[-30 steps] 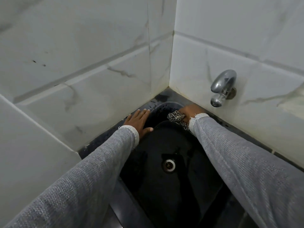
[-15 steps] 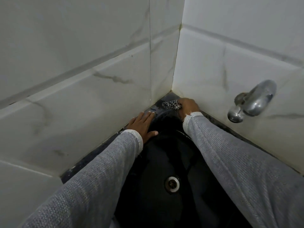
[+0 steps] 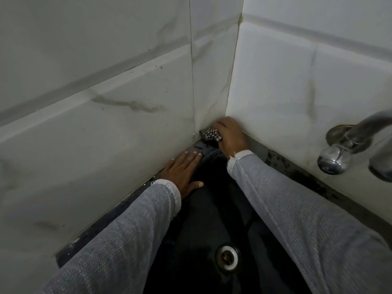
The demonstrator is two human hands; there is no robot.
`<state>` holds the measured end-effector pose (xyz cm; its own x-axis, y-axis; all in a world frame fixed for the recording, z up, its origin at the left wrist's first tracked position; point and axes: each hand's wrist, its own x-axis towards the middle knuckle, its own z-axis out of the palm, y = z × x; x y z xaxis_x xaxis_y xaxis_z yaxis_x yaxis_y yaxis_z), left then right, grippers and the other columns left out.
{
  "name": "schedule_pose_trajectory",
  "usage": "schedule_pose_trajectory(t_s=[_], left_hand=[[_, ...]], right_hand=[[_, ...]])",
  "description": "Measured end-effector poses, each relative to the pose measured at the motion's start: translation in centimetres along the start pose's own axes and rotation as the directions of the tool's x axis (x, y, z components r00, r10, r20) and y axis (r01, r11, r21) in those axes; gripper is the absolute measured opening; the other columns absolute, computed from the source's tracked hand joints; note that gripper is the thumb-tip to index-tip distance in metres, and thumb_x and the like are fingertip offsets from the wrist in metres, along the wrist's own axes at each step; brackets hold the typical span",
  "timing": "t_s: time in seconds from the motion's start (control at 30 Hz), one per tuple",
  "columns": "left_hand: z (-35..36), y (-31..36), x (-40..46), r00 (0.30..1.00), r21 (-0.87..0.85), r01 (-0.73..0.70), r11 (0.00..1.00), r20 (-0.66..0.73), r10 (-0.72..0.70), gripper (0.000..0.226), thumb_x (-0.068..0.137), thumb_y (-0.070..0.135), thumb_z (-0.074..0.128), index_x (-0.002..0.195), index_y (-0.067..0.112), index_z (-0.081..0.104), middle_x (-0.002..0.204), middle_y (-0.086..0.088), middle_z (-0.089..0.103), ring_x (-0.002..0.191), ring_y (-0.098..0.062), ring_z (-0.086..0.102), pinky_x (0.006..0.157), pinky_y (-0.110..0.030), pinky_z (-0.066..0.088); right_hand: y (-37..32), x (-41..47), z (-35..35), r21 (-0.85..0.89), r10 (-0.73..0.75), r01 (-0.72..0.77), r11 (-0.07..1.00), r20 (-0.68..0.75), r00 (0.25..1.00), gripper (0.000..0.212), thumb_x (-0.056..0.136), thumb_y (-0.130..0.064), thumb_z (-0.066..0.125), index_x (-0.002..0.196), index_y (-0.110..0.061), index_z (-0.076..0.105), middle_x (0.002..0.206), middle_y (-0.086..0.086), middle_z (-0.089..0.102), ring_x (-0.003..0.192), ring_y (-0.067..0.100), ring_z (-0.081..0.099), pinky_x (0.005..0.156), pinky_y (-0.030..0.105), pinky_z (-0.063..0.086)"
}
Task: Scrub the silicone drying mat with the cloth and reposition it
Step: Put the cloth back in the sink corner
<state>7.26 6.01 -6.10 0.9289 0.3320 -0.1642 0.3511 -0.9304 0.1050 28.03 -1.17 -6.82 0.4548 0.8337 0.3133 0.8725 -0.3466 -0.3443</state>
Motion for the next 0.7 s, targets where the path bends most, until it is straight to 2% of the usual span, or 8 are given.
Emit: schedule_pose_trajectory(t_s=[0.07,0.2,0.4,0.5,0.6,0.7], left_hand=[[0.6,-0.1,-0.1,1.0,0.024,0.0,1.0,-0.009,0.0,0.081,0.09,0.057,0.041,0.15,0.026,-0.004,0.158,0.009,-0.002,0.144,-0.011,-0.004,0.114,-0.037,0.007],[1.3,-0.3,0.0,1.0,0.034,-0.001,0.999,0.002,0.001,0.081,0.09,0.057,0.04,0.15,0.026,-0.005,0.158,0.01,-0.004,0.144,-0.011,-0.006,0.115,-0.036,0.007],[1.6,-0.1,0.2,1.0,0.023,0.007,1.0,0.023,-0.008,0.082,0.09,0.057,0.041,0.15,0.025,-0.005,0.158,0.009,-0.003,0.144,-0.012,-0.004,0.116,-0.039,0.008],[1.3,0.4,-0.3,0.999,-0.002,0.026,1.0,0.031,-0.026,0.082,0.09,0.057,0.041,0.149,0.026,-0.006,0.158,0.01,-0.004,0.144,-0.012,-0.005,0.115,-0.04,0.006],[0.5,1.4,-1.5,0.999,-0.047,0.039,0.998,0.019,-0.038,0.082,0.09,0.058,0.04,0.149,0.027,-0.007,0.158,0.01,-0.005,0.145,-0.014,-0.005,0.115,-0.041,0.006],[-0.3,3.0,-3.4,0.999,-0.076,0.046,0.996,0.005,-0.046,0.081,0.09,0.057,0.04,0.149,0.028,-0.007,0.158,0.01,-0.006,0.145,-0.014,-0.005,0.116,-0.041,0.006]], right_hand=[[0.0,-1.8,1.4,-0.003,-0.024,0.024,1.0,0.011,1.0,0.055,0.066,0.01,0.059,0.12,0.003,0.058,0.131,0.022,0.05,0.128,0.039,0.037,0.11,0.043,0.025],[0.4,-3.5,2.6,-0.009,-0.009,0.009,1.0,-0.008,1.0,0.056,0.077,-0.01,0.057,0.132,-0.003,0.048,0.145,0.016,0.036,0.138,0.036,0.021,0.114,0.047,0.019],[0.8,-3.9,3.1,-0.183,0.054,-0.024,0.983,0.166,0.985,0.077,0.076,-0.042,0.041,0.147,-0.02,0.02,0.157,0.003,0.008,0.144,0.022,-0.003,0.115,0.047,0.001],[0.5,-3.9,2.2,-0.199,0.064,-0.023,0.98,0.202,0.977,0.083,0.076,-0.046,0.044,0.149,-0.023,0.011,0.158,0.002,-0.001,0.143,0.021,-0.008,0.115,0.048,-0.004],[-0.7,-4.7,0.1,-0.131,0.09,-0.07,0.989,0.154,0.984,0.084,0.079,-0.044,0.051,0.148,-0.025,0.008,0.157,0.001,-0.003,0.143,0.02,-0.01,0.114,0.046,-0.005],[-2.5,-7.2,-2.5,-0.054,0.139,-0.134,0.99,0.111,0.984,0.079,0.084,-0.045,0.047,0.148,-0.027,0.005,0.157,-0.002,-0.007,0.143,0.017,-0.013,0.113,0.044,-0.008]])
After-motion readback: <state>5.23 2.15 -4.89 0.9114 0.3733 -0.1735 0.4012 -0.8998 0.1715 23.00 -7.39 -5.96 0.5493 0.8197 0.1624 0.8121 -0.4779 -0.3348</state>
